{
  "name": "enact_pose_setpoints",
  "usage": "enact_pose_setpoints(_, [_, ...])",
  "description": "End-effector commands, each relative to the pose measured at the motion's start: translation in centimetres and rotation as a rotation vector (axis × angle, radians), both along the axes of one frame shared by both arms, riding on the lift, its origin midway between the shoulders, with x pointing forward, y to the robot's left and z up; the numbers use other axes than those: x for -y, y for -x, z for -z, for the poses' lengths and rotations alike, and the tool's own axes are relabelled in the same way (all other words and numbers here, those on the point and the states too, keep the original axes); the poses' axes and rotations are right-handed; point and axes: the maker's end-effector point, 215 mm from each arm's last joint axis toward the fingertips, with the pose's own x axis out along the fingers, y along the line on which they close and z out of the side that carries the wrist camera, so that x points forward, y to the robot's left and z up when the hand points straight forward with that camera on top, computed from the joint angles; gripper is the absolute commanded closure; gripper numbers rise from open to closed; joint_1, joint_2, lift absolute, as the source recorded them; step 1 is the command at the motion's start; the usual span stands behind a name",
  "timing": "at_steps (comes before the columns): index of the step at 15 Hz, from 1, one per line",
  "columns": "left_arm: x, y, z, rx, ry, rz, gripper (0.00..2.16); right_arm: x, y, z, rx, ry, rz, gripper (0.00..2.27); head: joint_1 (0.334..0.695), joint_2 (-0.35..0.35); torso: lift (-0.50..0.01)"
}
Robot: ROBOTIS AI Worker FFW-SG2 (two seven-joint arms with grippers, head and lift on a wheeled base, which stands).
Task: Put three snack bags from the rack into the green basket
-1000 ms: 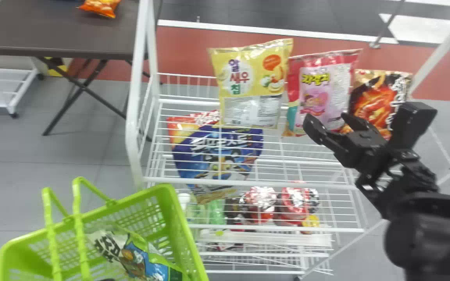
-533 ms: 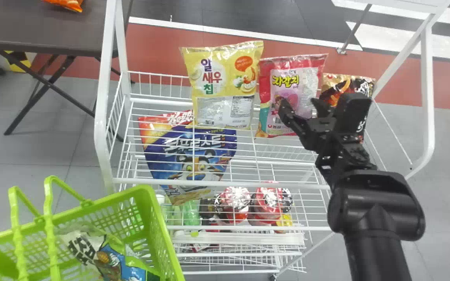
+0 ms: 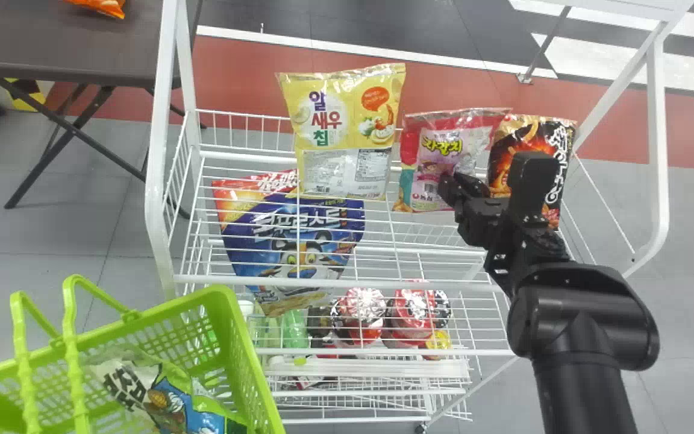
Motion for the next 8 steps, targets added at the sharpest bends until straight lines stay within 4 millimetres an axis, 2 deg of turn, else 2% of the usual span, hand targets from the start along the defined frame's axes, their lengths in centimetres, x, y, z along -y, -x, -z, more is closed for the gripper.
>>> enact_pose_setpoints(1, [-0.1, 0.1, -0.2, 0.0, 0.009, 0.0, 2.15, 0.2, 0.6, -1.1, 0.025, -0.009, 0.0, 2.25, 0.695, -0.229, 0.0])
enact_pose_setpoints(5, [0.0, 0.1, -0.2, 0.0, 0.01, 0.001, 2.15, 0.4, 2.0, -6.4, 0.134, -0.073, -0.012, 2.25, 0.695, -0.236, 0.0])
enact_pose_setpoints(7, [0.1, 0.1, -0.2, 0.002, 0.01, 0.003, 2.15, -0.9, 3.2, -8.8, 0.157, -0.135, -0.048, 2.25, 0.695, -0.24, 0.0])
enact_pose_setpoints(8, [0.1, 0.1, -0.2, 0.002, 0.01, 0.003, 2.15, -2.2, 4.4, -10.4, 0.156, -0.16, -0.071, 2.25, 0.695, -0.237, 0.0])
